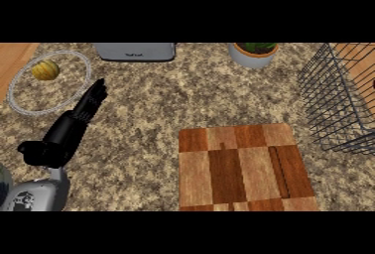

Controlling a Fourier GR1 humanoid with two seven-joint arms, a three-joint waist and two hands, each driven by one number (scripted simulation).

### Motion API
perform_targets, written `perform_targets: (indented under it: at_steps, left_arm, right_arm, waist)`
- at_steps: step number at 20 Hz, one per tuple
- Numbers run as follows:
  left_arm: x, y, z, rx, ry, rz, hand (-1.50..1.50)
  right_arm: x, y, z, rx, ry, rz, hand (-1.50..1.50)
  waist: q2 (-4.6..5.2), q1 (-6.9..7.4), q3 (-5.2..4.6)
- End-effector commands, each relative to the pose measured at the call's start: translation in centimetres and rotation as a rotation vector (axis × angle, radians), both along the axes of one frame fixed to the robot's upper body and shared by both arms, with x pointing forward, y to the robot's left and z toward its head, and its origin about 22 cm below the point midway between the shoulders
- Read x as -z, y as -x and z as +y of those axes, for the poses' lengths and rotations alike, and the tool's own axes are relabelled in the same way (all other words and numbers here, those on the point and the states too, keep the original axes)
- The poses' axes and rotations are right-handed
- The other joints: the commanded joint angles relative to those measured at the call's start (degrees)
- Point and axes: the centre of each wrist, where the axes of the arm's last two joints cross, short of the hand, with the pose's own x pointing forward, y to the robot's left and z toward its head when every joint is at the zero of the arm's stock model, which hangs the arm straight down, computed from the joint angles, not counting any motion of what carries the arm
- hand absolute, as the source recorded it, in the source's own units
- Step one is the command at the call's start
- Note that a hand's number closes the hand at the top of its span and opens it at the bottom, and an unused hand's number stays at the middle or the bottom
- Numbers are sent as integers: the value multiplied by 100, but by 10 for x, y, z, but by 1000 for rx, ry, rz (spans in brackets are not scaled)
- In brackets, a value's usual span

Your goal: Pick the pear from the cutting board and place it in the basket

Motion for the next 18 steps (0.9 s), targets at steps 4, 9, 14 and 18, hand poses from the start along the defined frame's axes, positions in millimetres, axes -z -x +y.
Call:
perform_targets:
  at_steps: [4, 9, 14, 18]
  left_arm:
    - [-17, -10, 11, 7, -8, -10, 0]
    - [2, 1, 18, 11, -8, -8, 0]
    - [2, -2, 16, -11, -4, 15, 0]
    - [-5, -9, 4, 6, 23, 2, 0]
  right_arm:
    - [7, -52, -43, 32, -1, 49, 150]
    - [29, -63, -81, 27, 11, 93, 150]
    - [76, -75, -88, 48, 23, 42, 150]
    - [78, -93, -97, 76, 64, -29, 150]
  waist:
    - [-4, -21, 3]
    - [-4, -31, 3]
    - [-5, -50, 3]
    - [3, -26, 5]
